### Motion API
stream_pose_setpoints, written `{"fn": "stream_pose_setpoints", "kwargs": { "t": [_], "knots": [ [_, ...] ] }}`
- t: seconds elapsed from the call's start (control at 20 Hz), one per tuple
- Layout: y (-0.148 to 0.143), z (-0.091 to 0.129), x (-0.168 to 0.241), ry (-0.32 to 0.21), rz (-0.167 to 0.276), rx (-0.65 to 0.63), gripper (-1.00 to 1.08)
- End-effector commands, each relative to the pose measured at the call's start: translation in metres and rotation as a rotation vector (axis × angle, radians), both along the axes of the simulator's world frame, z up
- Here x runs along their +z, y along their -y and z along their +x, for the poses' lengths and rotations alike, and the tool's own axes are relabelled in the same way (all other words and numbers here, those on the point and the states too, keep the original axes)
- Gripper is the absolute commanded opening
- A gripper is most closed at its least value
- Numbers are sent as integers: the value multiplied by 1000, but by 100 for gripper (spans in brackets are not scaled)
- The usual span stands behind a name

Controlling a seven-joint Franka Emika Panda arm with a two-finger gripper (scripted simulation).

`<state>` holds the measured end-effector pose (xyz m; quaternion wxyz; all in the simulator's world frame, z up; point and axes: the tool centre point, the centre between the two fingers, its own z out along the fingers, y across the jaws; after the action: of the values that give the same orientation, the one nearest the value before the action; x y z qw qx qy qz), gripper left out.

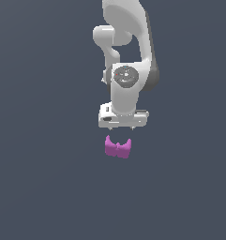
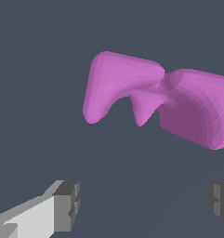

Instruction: Pick up the object and move it to a goal position.

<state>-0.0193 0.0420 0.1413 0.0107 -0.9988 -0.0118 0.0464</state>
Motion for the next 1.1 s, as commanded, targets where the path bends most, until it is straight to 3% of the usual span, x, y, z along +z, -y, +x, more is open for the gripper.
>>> {"fn": "stream_pose_setpoints", "kwargs": {
  "t": [0.0,0.5,1.05],
  "knots": [
    [1,0,0,0,0,2,100],
    [2,5,0,8,7,111,100],
    [4,16,0,28,21,377,100]
  ]
}}
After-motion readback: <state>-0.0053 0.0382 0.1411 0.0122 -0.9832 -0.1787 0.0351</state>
